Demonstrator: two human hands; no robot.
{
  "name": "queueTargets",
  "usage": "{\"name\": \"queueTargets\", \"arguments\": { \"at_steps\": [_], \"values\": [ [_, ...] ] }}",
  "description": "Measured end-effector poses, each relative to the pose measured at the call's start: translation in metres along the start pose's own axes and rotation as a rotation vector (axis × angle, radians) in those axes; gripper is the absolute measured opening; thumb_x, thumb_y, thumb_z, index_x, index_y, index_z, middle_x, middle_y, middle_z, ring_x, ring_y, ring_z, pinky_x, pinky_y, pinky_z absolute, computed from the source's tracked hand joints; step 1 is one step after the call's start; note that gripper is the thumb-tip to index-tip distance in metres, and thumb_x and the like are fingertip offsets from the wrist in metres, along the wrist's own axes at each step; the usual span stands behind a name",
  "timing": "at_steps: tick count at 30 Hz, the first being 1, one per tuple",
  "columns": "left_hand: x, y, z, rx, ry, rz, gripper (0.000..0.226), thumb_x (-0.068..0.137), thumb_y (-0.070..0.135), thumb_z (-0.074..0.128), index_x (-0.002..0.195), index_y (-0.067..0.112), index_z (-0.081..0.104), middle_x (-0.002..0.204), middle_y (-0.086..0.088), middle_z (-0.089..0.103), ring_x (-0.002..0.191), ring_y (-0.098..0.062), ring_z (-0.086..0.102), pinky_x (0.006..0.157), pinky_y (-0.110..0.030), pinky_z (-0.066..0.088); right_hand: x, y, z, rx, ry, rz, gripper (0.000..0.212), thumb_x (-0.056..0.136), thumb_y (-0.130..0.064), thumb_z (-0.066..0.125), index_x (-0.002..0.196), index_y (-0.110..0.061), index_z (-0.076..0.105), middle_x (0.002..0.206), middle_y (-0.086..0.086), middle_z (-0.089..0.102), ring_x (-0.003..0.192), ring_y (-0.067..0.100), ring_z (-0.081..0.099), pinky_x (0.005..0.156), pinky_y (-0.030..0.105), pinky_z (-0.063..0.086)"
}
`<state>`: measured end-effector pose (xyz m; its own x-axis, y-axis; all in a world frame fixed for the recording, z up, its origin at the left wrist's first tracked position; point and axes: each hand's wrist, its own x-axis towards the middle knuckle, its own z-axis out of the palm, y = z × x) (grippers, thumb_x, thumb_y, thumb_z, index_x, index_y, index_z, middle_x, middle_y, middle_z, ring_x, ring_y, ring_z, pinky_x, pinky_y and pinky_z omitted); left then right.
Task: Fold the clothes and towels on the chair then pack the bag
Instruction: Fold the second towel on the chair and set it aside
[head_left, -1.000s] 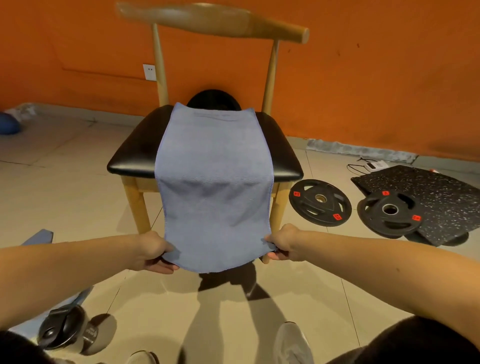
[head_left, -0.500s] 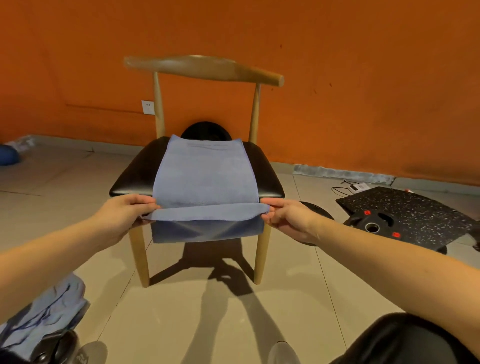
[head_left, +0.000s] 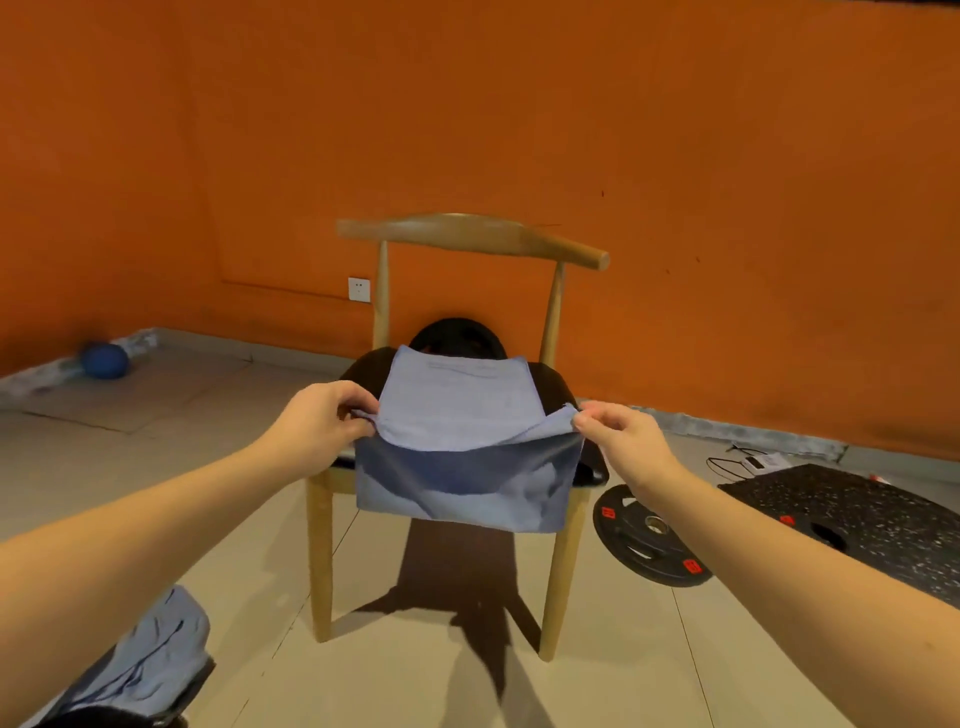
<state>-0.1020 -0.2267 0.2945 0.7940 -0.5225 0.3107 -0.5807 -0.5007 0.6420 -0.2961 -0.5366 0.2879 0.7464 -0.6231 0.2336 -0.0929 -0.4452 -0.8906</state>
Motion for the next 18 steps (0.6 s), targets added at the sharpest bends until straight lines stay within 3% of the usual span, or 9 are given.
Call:
{"name": "queueTargets", "arguments": {
  "at_steps": [4,6,10,13,16,18],
  "values": [
    [0.009,0.010,-0.022,-0.064,0.069,0.029,0.006,0.100,0.027,0.063,0.099,0.022,0.067,0.075,0.002,0.072,0.059,-0.010,0.070,0.060,-0.026,0.058,0.009,-0.024,-0.002,0.118,0.004,-0.025,0.014,0.101,-0.022,0.061,0.095,-0.013,0.071,0.093,0.002,0.070,0.088,0.017,0.064,0.074,0.031,0.052],
    [0.014,0.015,-0.032,-0.067,0.107,0.027,0.010,0.102,0.029,0.061,0.096,0.022,0.065,0.066,0.001,0.071,0.052,-0.012,0.067,0.057,-0.029,0.055,0.017,-0.032,-0.002,0.094,0.012,-0.020,0.013,0.101,-0.021,0.060,0.097,-0.013,0.069,0.093,0.004,0.071,0.085,0.018,0.064,0.071,0.032,0.052],
    [0.040,0.023,-0.043,-0.065,0.110,0.001,0.012,0.102,0.032,0.060,0.097,0.023,0.065,0.069,0.000,0.069,0.055,-0.022,0.067,0.053,-0.034,0.056,0.044,-0.050,-0.003,0.143,0.026,0.034,0.009,0.098,-0.011,0.063,0.097,-0.011,0.072,0.095,0.008,0.075,0.089,0.025,0.069,0.071,0.036,0.055],
    [0.068,0.029,-0.047,-0.101,0.109,0.010,0.017,0.102,0.032,0.060,0.098,0.017,0.067,0.070,-0.002,0.065,0.055,-0.021,0.063,0.046,-0.027,0.048,0.069,-0.064,0.000,0.152,0.004,0.014,0.006,0.092,-0.011,0.073,0.090,-0.007,0.076,0.095,0.005,0.077,0.092,0.017,0.071,0.077,0.033,0.058],
    [0.102,0.033,-0.045,-0.052,0.100,0.027,0.018,0.102,0.032,0.059,0.097,0.016,0.067,0.078,-0.001,0.065,0.065,-0.021,0.066,0.049,-0.027,0.053,0.106,-0.068,0.006,0.124,0.019,0.020,0.011,0.091,-0.014,0.075,0.090,-0.004,0.074,0.096,0.004,0.076,0.095,0.016,0.071,0.082,0.036,0.060],
    [0.129,0.030,-0.040,-0.011,0.101,0.022,0.020,0.102,0.033,0.059,0.098,0.015,0.067,0.084,-0.002,0.067,0.071,-0.019,0.066,0.051,-0.027,0.053,0.136,-0.068,0.013,0.115,0.047,0.047,0.013,0.092,-0.015,0.074,0.087,-0.004,0.070,0.098,0.000,0.074,0.096,0.019,0.070,0.075,0.040,0.060]
  ]
}}
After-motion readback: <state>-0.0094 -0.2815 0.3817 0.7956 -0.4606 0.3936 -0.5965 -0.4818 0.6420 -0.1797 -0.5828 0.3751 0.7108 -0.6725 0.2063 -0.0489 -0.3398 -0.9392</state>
